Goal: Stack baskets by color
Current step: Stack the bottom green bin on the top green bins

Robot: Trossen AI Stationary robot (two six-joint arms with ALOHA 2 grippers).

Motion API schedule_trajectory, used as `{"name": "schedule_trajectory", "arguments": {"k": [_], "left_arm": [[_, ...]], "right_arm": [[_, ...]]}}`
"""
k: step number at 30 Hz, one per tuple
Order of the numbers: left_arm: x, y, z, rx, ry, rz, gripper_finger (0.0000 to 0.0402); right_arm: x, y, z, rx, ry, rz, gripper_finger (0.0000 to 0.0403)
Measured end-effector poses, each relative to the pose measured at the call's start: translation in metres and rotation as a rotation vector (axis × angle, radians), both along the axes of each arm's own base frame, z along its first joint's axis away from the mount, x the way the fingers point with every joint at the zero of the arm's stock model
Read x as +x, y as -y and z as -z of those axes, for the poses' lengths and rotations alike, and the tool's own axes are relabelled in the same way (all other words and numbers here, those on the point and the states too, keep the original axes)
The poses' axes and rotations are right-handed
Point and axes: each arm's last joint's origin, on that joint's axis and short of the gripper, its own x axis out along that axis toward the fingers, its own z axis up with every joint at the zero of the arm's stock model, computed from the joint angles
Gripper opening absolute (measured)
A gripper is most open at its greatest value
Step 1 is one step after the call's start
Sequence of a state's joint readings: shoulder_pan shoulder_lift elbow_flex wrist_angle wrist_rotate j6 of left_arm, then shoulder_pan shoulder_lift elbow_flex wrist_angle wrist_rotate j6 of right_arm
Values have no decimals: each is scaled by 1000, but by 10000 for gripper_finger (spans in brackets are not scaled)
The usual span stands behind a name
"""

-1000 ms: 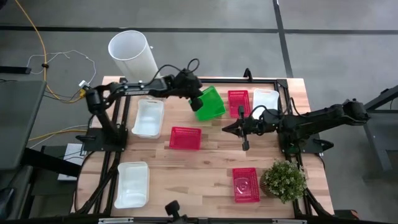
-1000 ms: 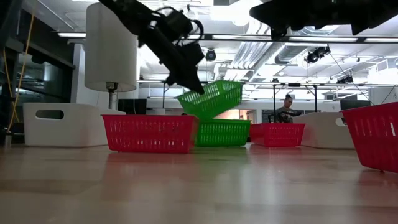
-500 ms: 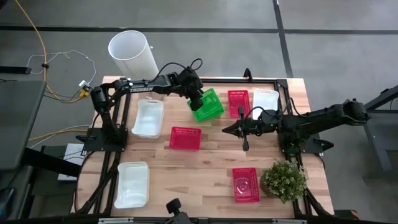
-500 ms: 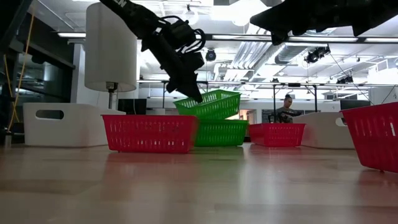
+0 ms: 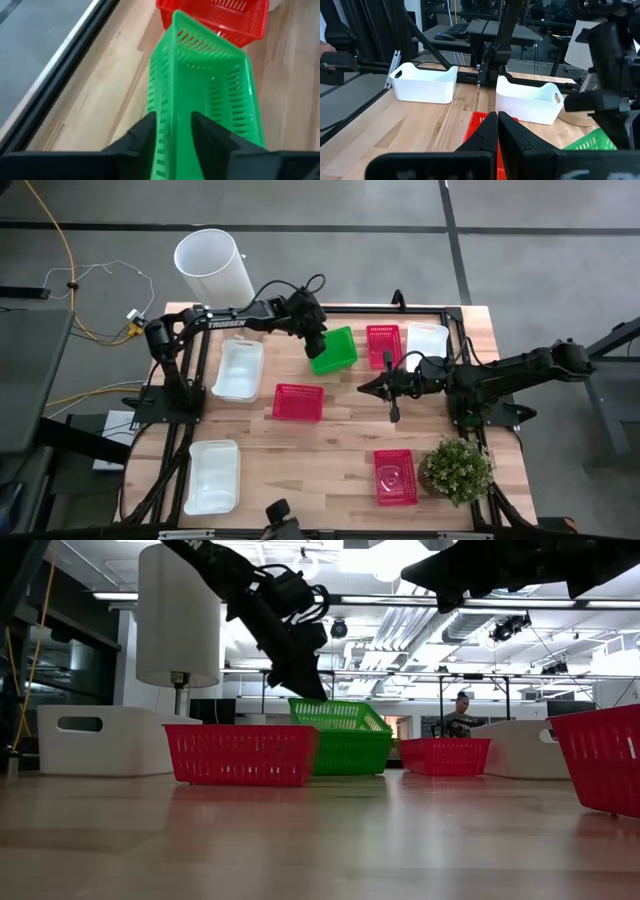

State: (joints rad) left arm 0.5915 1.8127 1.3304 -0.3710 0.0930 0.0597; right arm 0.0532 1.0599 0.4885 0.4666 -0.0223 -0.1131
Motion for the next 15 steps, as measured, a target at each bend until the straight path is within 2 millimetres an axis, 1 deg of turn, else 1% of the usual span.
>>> {"name": "schedule_trajectory", "arguments": {"k": [2, 5, 7, 10, 11, 13, 15], "left_arm": [[-2, 1, -9, 10, 11, 2, 148], [-8, 1, -27, 40, 54, -6, 176], [-12, 1, -36, 51, 77, -9, 187], [-13, 2, -40, 42, 114, 27, 193], [-12, 3, -38, 53, 132, 48, 189], [-9, 7, -28, 91, 176, 88, 166], [-7, 12, -12, 165, 203, 57, 117]], "right_arm": [[0, 0, 0, 0, 0, 0, 0], [0, 0, 0, -1, 0, 5, 0], [0, 1, 0, -2, 1, 19, 0], [0, 1, 0, -2, 1, 27, 0], [0, 1, 0, -3, 0, 27, 0], [0, 1, 0, -2, 1, 27, 0], [0, 1, 0, -3, -2, 27, 0]]}}
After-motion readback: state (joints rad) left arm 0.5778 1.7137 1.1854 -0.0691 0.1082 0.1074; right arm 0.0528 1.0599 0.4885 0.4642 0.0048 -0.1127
